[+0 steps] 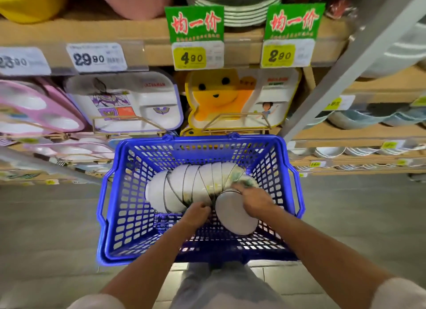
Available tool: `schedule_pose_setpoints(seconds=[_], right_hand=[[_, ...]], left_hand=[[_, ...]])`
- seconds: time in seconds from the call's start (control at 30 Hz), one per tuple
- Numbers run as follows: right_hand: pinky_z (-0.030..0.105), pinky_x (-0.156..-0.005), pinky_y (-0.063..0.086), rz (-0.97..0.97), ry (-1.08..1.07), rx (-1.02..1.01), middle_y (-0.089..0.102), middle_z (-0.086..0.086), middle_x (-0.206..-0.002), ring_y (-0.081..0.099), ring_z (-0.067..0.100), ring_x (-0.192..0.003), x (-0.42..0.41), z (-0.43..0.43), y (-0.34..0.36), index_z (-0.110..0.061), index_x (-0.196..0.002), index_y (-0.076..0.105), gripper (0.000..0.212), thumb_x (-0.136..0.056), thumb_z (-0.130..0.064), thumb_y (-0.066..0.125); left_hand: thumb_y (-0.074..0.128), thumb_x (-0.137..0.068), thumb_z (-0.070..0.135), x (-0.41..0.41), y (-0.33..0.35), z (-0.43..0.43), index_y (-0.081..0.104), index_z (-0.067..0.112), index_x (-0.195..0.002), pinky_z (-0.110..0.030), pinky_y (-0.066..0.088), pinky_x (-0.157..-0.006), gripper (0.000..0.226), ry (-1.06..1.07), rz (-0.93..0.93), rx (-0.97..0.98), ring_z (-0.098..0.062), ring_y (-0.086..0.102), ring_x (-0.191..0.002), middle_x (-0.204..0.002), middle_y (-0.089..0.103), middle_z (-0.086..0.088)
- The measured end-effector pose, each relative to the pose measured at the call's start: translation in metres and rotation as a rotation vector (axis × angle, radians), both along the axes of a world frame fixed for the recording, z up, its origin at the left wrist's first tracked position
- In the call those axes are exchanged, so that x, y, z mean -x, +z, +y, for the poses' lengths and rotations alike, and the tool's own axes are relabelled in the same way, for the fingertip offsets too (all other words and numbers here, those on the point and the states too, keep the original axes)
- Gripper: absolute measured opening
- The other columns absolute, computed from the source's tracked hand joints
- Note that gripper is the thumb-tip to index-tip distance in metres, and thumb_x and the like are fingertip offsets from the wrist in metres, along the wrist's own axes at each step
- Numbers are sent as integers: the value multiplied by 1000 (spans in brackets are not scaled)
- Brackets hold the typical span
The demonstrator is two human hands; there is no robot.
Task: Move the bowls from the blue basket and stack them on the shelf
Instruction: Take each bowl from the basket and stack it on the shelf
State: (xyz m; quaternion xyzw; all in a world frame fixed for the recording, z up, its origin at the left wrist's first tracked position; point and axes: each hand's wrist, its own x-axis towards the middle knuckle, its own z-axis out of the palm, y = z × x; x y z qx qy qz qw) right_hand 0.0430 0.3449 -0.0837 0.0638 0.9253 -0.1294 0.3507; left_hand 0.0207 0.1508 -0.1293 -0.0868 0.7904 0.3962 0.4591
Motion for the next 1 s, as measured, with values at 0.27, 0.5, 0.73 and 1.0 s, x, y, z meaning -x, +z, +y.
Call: schedule_pose_setpoints(seconds=[0.27, 0.5, 0.73, 1.0], right_hand=[[41, -77, 58, 37, -459, 442, 53, 3, -135, 63, 31, -103, 14, 11, 114, -38, -146, 33, 71, -88, 2, 34], [44, -53, 61, 71, -836, 925, 65, 21, -105, 70, 45, -69, 8, -4, 208, -29, -137, 40, 61, -86, 4, 34], [32, -50, 56, 430, -922, 962, 63, 18, -108, 68, 32, -75, -10, -28, 280, -24, -117, 53, 28, -96, -17, 37], [16, -52, 50, 1003, -1123, 1229, 72, 3, -73, 65, 3, -62, -46, -9, 337, -10, -87, 68, 33, -97, -27, 42]], left_hand=[[49, -98, 28, 11, 63, -12, 58, 32, -109, -40, 47, -96, 15, 101, 191, -268, -19, 61, -107, -116, 66, 1], [39, -101, 18, 34, 175, 4, 53, 33, -123, -27, 50, -86, 30, 477, 331, -773, -8, 61, -108, -125, 61, 5], [36, -94, 33, 32, 286, 18, 68, 26, -105, -33, 56, -75, 34, 598, 463, -1007, -20, 67, -95, -101, 73, 1], [30, -100, 34, 6, 357, 71, 61, 25, -74, -20, 48, -44, 42, 490, 413, -1085, -11, 68, -60, -68, 72, 6]])
